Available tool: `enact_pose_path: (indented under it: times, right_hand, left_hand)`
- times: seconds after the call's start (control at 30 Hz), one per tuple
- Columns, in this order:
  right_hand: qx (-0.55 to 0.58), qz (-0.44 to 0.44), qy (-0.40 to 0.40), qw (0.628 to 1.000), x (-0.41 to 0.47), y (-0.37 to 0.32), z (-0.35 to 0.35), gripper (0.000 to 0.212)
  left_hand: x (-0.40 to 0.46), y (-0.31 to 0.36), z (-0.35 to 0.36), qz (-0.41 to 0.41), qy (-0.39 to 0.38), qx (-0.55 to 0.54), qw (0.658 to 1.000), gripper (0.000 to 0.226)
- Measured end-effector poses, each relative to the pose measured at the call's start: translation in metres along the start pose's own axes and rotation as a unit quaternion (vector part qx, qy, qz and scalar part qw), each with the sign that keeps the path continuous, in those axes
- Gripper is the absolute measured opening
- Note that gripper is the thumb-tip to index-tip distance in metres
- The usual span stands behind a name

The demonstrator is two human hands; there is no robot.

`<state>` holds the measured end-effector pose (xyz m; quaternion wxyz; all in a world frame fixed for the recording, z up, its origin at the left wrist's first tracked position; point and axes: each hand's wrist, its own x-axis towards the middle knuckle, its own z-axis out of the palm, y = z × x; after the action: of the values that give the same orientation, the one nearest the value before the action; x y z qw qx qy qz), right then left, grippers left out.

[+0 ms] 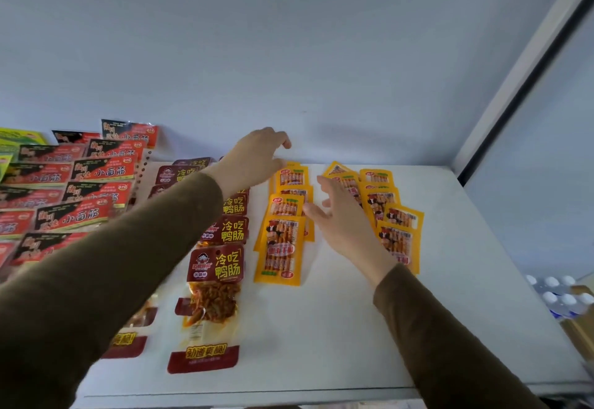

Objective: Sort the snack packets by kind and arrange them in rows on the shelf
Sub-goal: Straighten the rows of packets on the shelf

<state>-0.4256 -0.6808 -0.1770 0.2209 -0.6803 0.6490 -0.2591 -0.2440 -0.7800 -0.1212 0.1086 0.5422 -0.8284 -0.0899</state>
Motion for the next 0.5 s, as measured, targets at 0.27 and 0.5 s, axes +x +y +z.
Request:
enact_pose_path:
  times: [0.27, 0.5]
  right_hand:
    - [-0.037, 0.001, -0.061, 0.997, -0.024, -0.002, -0.002, 0.065]
    - [0.005, 0.008, -0.034, 0.999, -0.031, -0.007, 0.009, 0.067]
  left_hand:
    - [-0.109, 0.032, 0.012, -0.038, -0.135, 0.239, 0.961, 0.08]
    - [-0.125, 0.048, 0.039, -0.072, -0.089, 0.192, 0.975, 0.087]
